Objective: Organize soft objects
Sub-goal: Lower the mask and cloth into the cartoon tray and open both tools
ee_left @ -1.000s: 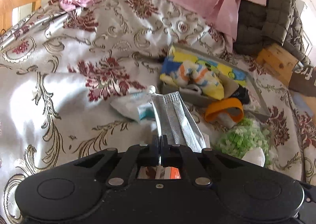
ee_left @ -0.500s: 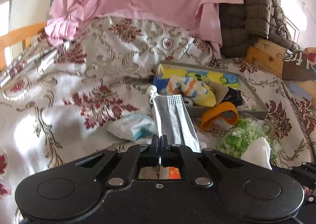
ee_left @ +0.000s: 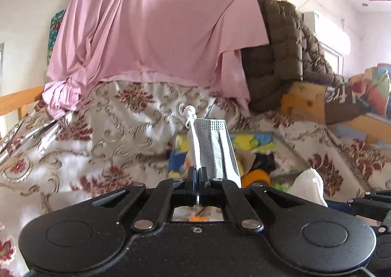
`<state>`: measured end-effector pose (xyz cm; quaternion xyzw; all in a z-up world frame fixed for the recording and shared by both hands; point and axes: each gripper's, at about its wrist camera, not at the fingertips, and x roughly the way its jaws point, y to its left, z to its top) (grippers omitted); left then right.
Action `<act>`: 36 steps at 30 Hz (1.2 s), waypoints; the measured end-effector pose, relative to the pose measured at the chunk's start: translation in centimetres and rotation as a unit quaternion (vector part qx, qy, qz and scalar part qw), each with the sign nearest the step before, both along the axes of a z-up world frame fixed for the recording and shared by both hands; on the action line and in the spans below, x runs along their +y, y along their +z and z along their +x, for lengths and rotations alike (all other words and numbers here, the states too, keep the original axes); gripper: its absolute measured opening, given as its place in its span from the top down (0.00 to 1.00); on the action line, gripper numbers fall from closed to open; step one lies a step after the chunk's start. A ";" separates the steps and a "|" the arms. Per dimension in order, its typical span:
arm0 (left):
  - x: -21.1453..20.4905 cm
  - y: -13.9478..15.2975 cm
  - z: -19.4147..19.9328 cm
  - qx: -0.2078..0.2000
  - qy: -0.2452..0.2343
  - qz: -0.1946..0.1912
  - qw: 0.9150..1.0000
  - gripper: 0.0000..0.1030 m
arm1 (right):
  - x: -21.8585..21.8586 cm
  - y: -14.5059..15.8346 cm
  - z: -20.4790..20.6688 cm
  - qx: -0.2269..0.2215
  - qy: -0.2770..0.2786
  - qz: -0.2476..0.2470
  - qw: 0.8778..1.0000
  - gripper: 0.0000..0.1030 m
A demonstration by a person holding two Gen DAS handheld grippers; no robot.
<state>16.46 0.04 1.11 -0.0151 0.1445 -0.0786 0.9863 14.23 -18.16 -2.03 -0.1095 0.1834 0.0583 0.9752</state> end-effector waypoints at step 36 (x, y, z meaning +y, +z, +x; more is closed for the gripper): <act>-7.7 -3.4 26.5 0.132 -0.041 -0.052 0.989 1.00 | -9.2 -1.9 25.0 0.091 -0.085 0.224 0.967 0.72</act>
